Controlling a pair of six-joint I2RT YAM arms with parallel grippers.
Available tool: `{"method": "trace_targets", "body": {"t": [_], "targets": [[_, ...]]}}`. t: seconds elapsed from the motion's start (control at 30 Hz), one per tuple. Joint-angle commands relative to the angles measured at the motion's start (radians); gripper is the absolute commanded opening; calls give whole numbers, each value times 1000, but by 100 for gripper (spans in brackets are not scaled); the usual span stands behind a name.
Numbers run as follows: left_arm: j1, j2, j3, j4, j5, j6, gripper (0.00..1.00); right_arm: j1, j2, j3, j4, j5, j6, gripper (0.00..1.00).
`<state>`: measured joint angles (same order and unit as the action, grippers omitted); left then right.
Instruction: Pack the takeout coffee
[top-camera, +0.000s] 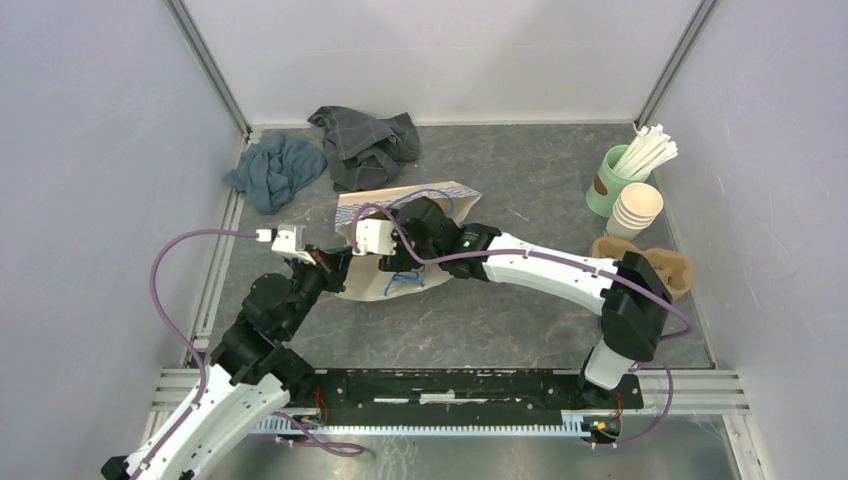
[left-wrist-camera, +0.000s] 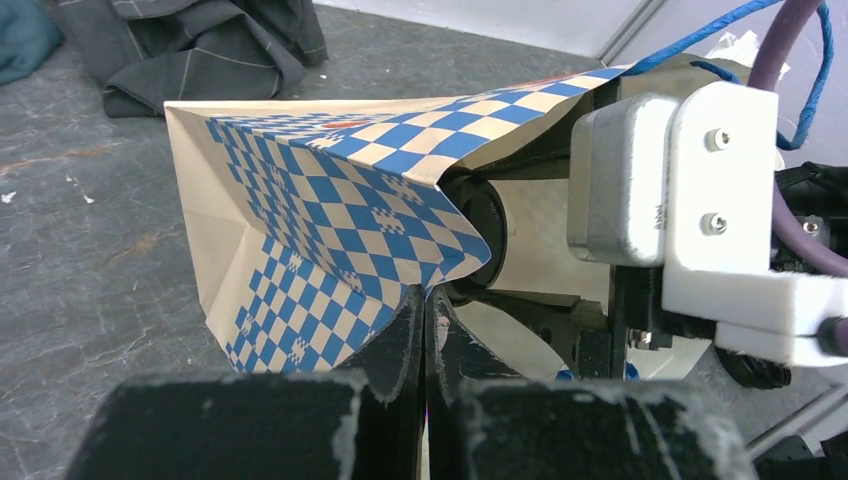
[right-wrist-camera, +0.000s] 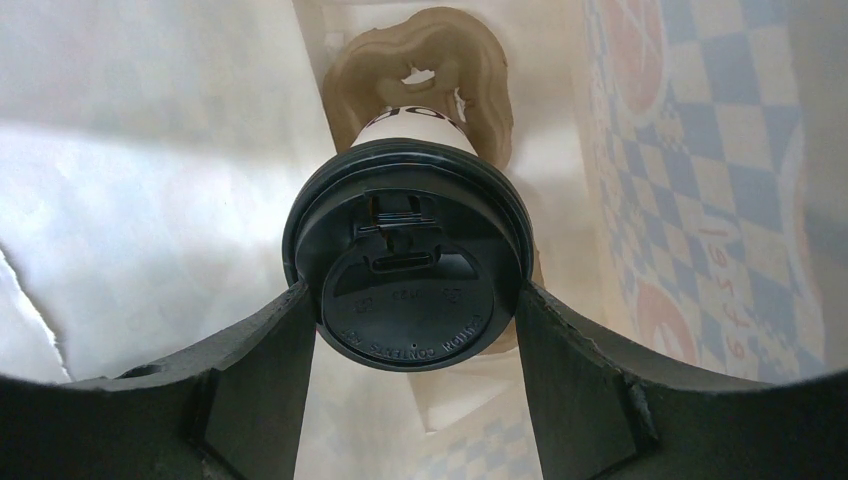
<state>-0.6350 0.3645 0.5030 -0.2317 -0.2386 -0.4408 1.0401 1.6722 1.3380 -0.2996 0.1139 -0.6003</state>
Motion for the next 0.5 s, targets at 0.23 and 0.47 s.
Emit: {"method": "trace_targets", "body": {"t": [0.23, 0.47], "targets": [[1, -13, 11, -39, -61, -46, 2, -8, -2, 41, 32, -56, -117, 40], [1, 2, 22, -31, -72, -57, 2, -3, 90, 133, 56, -44, -92, 39]]}}
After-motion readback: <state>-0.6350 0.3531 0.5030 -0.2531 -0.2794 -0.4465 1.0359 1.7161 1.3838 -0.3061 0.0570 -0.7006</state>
